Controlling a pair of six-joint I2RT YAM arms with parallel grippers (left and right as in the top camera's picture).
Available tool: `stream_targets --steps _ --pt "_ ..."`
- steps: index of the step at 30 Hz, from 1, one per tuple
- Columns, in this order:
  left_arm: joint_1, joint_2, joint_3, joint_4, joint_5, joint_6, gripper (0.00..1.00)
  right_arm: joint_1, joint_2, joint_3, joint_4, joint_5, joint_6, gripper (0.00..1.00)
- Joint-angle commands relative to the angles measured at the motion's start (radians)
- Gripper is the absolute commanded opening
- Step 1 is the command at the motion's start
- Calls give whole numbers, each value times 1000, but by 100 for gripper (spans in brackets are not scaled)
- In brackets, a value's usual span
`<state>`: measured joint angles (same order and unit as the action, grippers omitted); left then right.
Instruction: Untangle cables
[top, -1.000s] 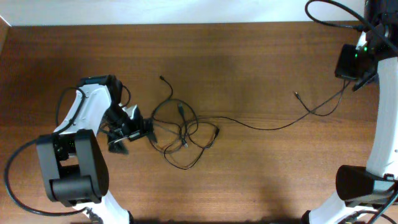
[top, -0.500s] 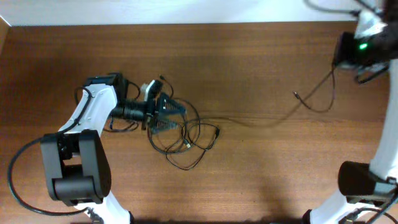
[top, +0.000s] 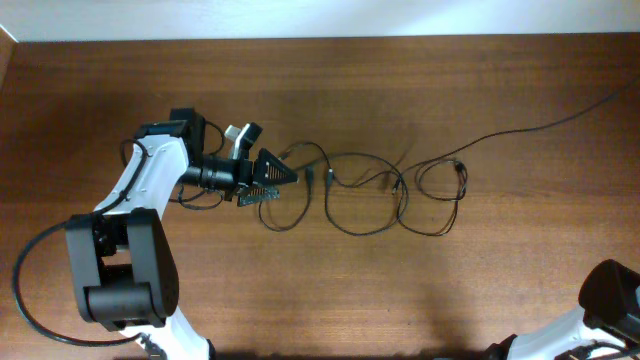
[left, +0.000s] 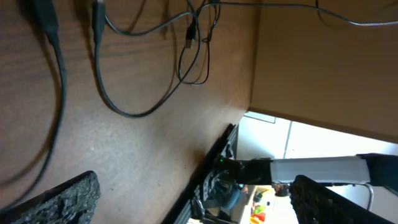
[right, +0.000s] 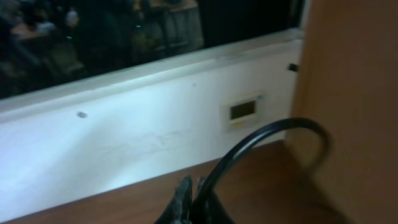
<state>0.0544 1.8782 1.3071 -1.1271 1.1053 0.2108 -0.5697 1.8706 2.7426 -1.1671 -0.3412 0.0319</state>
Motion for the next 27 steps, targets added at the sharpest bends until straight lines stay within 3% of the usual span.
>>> stream_targets --steps 1,4,7,8,11,15,19,22,24,27 --pt "0 5 3 28 -27 19 99 58 -13 11 32 -251 47 4" --pt "0 5 3 42 -117 19 99 126 -31 48 152 -495 34 4" --pt "0 5 3 42 -185 19 99 247 -67 69 203 -623 -103 4" --pt "0 5 3 43 -190 19 99 290 -71 69 179 -547 -163 4" --pt "0 5 3 46 -190 19 99 398 -52 59 130 -12 -266 4" --pt "0 5 3 46 -190 19 99 500 19 -10 228 809 -237 4" --pt "0 5 3 46 -190 19 99 476 40 -140 311 1001 -171 4" --pt "0 5 3 46 -190 19 99 425 40 -246 410 1253 -154 4" --pt "0 5 3 46 -190 19 99 358 40 -307 438 1221 -154 4" --pt "0 5 3 47 -190 19 99 235 41 -467 335 647 -214 4"
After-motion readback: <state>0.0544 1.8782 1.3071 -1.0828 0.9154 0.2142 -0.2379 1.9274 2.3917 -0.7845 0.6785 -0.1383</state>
